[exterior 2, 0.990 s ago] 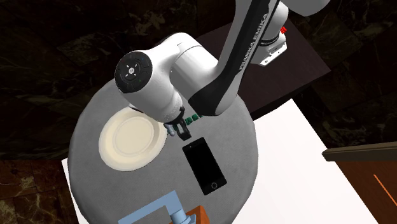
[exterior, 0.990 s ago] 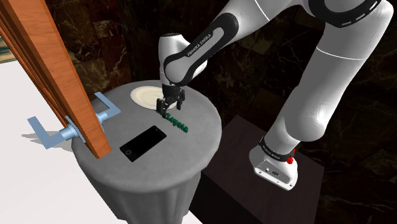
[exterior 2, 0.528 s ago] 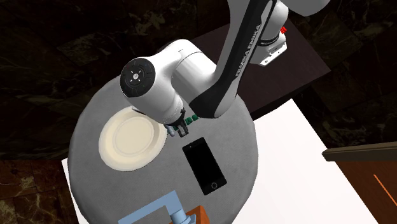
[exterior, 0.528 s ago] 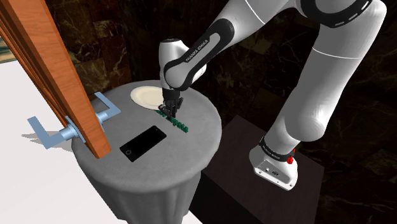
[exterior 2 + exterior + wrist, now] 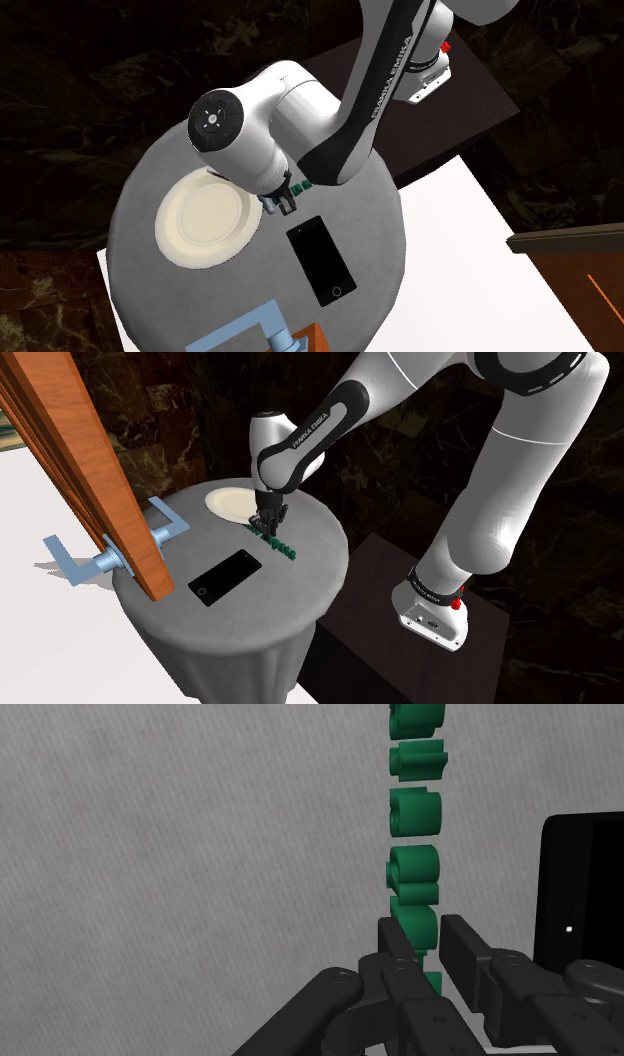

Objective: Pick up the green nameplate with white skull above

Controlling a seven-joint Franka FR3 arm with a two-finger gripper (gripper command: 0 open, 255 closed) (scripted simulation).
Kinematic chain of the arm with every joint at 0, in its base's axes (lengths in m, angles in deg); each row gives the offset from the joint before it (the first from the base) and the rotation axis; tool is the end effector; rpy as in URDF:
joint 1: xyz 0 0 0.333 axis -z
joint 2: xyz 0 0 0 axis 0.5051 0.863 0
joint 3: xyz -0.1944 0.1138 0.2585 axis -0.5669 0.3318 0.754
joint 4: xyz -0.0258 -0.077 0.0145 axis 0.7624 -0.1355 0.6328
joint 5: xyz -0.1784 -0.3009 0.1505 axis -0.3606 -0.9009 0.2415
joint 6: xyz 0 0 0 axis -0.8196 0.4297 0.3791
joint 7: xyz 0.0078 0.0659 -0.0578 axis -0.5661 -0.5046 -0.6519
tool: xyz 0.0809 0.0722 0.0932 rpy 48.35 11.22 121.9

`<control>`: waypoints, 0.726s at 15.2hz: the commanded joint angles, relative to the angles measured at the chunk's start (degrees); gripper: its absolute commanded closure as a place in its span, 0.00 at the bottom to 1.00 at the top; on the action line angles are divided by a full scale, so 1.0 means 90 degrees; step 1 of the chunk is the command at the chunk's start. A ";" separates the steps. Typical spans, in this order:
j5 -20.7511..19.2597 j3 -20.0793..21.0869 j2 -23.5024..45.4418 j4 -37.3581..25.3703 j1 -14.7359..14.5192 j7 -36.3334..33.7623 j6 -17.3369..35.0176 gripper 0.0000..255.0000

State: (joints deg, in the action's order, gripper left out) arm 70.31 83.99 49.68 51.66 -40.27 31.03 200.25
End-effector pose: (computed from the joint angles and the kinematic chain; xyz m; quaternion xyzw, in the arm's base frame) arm 0.4592 0.1663 0.2524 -0.9980 -0.0004 0.0542 0.0331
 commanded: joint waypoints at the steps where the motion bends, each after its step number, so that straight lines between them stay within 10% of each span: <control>1: 0.0011 0.0005 -0.0112 -0.0015 0.0001 -0.0005 -0.0124 1.00; 11: 0.0064 0.0008 -0.0790 -0.0201 0.0023 -0.0020 -0.0984 1.00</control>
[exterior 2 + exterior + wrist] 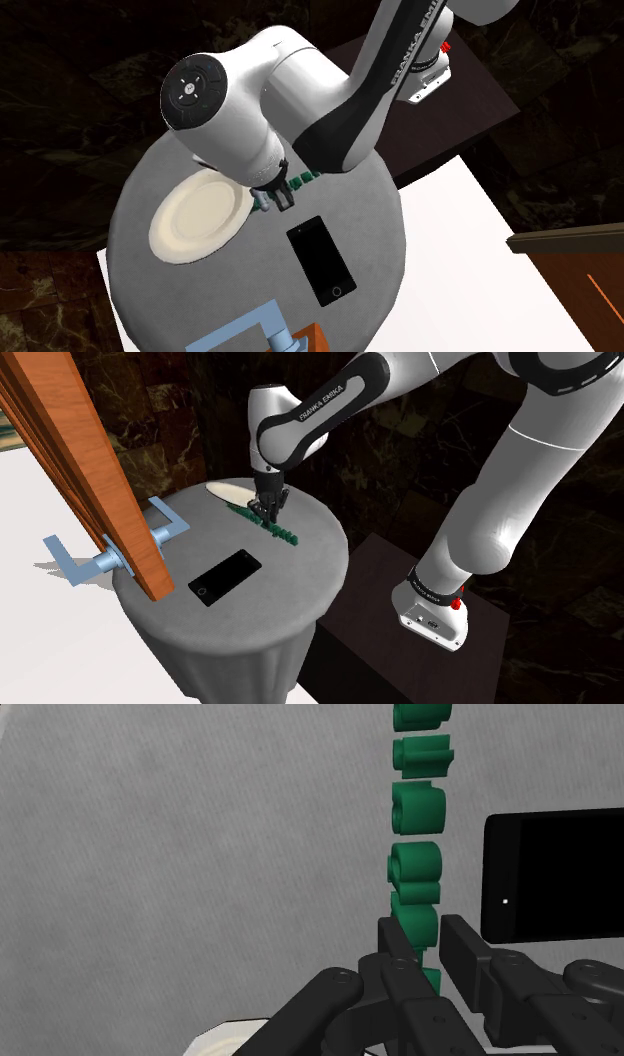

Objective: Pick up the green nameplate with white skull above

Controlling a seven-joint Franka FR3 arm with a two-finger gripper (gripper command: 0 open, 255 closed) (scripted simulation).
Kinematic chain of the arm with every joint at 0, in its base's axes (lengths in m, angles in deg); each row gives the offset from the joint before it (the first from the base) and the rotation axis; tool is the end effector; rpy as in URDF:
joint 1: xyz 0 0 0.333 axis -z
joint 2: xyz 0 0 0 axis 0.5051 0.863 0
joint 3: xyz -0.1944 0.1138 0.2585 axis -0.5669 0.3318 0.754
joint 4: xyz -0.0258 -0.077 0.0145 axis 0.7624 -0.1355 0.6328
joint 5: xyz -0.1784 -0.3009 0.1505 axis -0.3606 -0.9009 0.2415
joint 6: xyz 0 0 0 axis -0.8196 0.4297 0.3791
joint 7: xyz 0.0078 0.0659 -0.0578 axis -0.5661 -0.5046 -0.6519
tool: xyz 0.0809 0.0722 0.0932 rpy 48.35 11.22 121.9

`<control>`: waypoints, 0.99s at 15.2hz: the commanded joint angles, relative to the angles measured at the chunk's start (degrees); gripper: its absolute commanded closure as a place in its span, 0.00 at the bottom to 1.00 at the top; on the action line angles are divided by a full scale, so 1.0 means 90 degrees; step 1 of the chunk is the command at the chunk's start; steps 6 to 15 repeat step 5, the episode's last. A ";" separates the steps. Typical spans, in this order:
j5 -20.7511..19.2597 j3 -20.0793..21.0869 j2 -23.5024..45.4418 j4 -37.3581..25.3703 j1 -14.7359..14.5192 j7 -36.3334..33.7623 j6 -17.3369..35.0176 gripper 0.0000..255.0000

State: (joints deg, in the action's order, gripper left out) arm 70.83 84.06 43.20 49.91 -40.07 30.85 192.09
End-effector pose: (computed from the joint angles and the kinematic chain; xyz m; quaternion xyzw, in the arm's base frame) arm 0.4556 0.1661 0.3075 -0.9980 -0.0004 0.0540 0.0332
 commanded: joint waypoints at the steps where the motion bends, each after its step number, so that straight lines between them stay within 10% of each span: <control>1: 0.0010 -0.0001 -0.0131 -0.0032 0.0003 -0.0003 -0.0164 1.00; 15: 0.0018 -0.0004 -0.0259 -0.0093 0.0006 -0.0009 -0.0351 1.00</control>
